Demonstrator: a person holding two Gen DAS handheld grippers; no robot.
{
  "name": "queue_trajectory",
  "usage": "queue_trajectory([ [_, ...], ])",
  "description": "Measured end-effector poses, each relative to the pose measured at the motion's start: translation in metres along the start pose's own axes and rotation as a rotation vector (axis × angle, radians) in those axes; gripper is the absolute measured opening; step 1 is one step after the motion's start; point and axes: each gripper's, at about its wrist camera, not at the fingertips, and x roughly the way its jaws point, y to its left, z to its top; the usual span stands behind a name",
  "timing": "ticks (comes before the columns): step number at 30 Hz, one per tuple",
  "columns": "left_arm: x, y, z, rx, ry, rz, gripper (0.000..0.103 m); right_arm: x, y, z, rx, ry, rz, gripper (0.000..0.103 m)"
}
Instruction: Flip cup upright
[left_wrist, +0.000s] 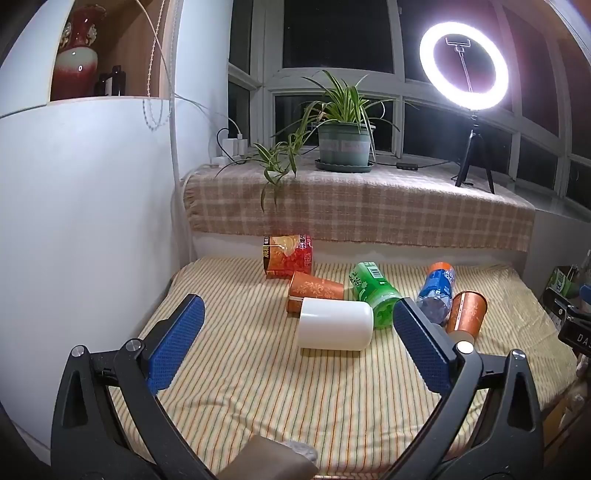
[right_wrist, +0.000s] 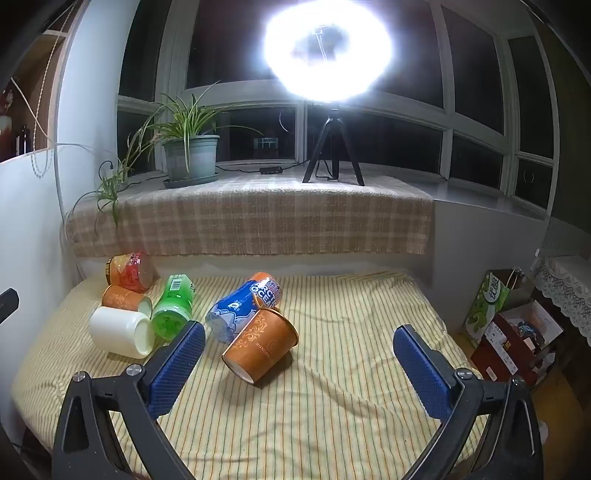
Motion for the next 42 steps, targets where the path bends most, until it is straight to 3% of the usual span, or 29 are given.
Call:
queue_trajectory([
  [42, 0.009, 0.006, -0.009, -0.021, 0.032, -0.002, 0.103, 0.01, 0.005, -0.002, -0.012, 0.018, 0.002, 0.103],
])
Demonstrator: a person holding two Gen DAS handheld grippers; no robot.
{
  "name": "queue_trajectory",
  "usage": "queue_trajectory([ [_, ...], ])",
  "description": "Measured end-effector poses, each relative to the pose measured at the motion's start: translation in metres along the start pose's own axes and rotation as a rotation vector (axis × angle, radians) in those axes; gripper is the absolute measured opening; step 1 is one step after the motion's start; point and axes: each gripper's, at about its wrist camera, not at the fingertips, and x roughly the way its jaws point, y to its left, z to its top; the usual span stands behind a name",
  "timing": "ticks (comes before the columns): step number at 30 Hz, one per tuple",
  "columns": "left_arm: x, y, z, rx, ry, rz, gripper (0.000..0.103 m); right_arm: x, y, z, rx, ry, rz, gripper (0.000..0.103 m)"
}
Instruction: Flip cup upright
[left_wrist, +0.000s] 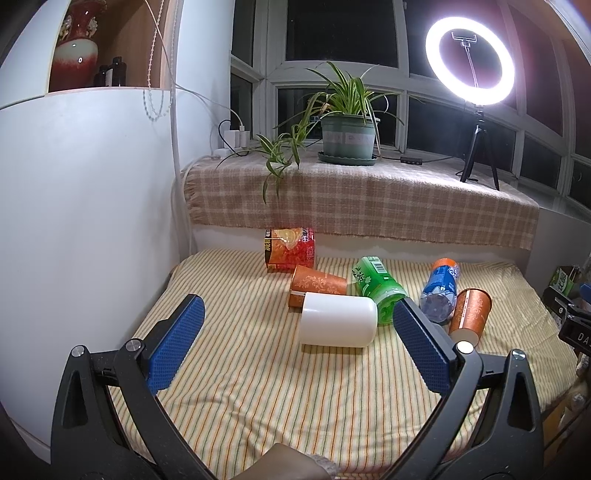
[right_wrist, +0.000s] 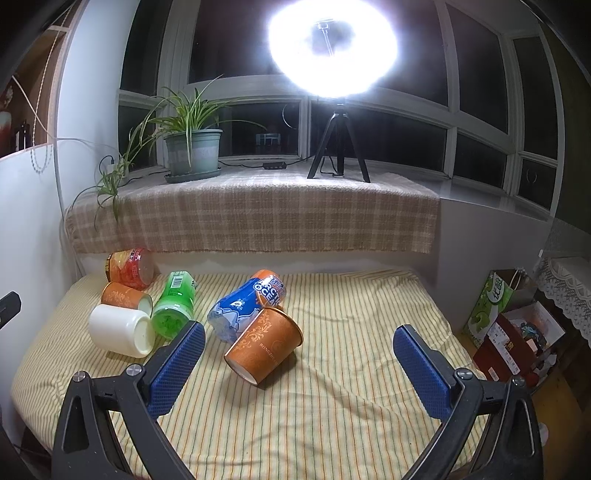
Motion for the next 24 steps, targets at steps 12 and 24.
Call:
queue_trajectory([
  [12, 0.0028, -0.0004, -0.0026, 0.0, 0.005, -0.005, 0.103, 0.0018, 0.0014, -0.0014, 0.002, 0.008, 0.003, 0.103],
  [24, 0.0036, -0.0006, -0.003, -0.001, 0.007, -0.002, 0.103, 0.0015, 0.0013, -0.0021, 0.001, 0.01, 0.003, 0.103],
])
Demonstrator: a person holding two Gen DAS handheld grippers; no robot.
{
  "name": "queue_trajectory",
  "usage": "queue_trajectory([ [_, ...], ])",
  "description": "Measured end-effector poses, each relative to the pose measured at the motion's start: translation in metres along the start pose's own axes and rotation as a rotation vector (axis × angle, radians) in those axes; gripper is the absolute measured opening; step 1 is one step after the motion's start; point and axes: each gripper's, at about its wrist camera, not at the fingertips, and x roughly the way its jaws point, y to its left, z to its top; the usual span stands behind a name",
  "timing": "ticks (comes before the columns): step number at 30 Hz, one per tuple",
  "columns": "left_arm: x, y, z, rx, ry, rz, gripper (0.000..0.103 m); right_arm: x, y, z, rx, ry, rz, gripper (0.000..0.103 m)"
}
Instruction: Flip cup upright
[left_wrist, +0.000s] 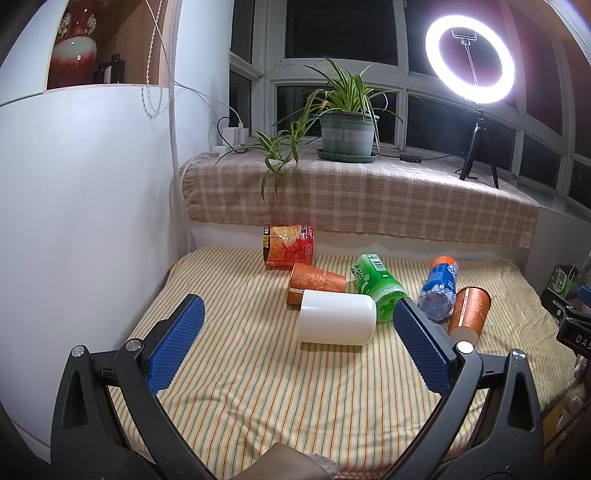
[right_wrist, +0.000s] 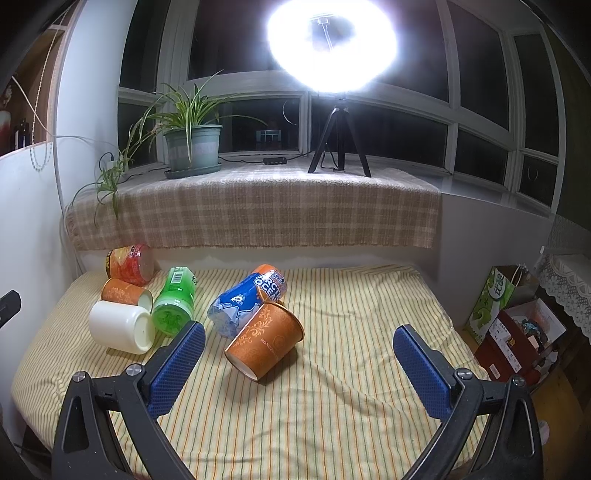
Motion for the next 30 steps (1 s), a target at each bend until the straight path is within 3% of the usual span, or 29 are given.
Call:
queue_trajectory([
  [30, 0.016, 0.018, -0.009, -0.01, 0.041, 0.018, 0.103, 0.015, 0.006, 0.0, -0.02, 0.043, 0.019, 0.103],
])
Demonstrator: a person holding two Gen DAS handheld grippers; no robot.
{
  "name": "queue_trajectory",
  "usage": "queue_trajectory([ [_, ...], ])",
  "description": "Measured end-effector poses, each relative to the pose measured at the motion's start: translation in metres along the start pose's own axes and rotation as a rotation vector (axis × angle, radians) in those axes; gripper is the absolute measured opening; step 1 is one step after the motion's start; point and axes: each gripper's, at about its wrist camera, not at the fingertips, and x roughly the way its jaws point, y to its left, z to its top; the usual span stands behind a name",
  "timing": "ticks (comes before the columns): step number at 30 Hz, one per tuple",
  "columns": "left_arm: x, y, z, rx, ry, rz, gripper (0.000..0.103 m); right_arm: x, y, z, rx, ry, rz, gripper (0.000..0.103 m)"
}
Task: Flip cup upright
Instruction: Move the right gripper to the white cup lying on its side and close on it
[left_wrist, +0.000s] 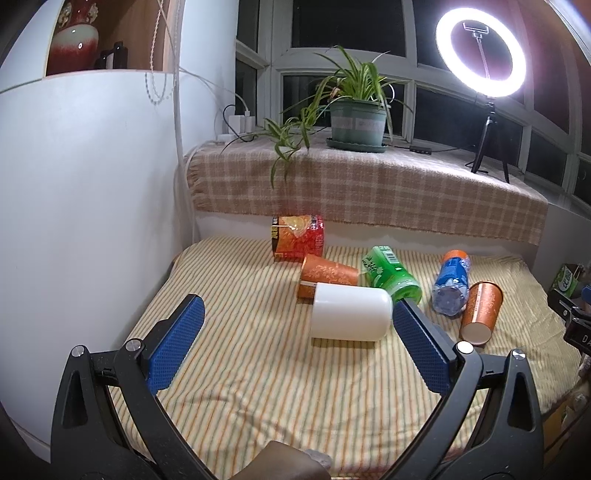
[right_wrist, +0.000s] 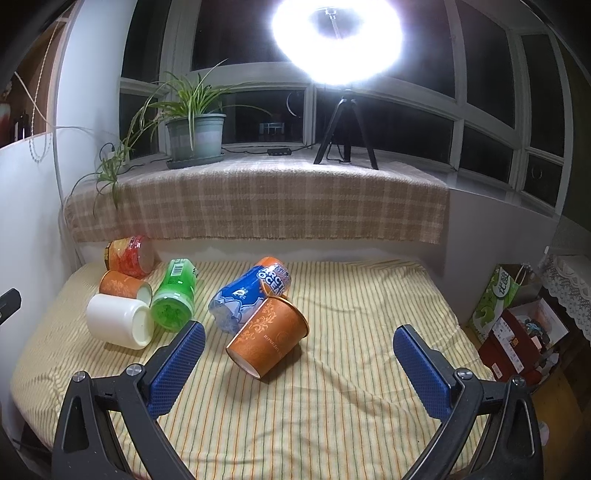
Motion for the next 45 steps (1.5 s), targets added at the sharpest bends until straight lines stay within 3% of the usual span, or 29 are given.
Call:
queue_trajectory([
  [8, 0.013, 0.031, -0.001, -0.014, 0.048, 0.058, 0.103, 0.009, 0.006, 0.003, -0.022, 0.007, 0.065, 0.103],
  [15, 0.023, 0.044, -0.011, -0.008, 0.112, 0.022, 0.103, 0.026, 0.015, 0.007, -0.045, 0.042, 0.146, 0.103],
  [18, 0.026, 0.044, -0.014, -0.013, 0.137, 0.002, 0.103, 0.034, 0.025, 0.012, -0.086, 0.062, 0.232, 0.103],
  [24, 0.026, 0.051, -0.025, -0.019, 0.178, -0.001, 0.103, 0.044, 0.064, 0.031, -0.264, 0.07, 0.429, 0.103],
  [30, 0.012, 0.072, -0.036, -0.051, 0.19, 0.029, 0.103, 0.06, 0.135, 0.042, -0.555, 0.1, 0.575, 0.103],
  [38, -0.008, 0.102, -0.039, -0.111, 0.175, 0.081, 0.103, 0.09, 0.209, 0.031, -0.811, 0.228, 0.668, 0.101],
  [45, -0.01, 0.113, -0.043, -0.136, 0.183, 0.101, 0.103, 0.122, 0.235, 0.021, -0.922, 0.322, 0.656, 0.101],
])
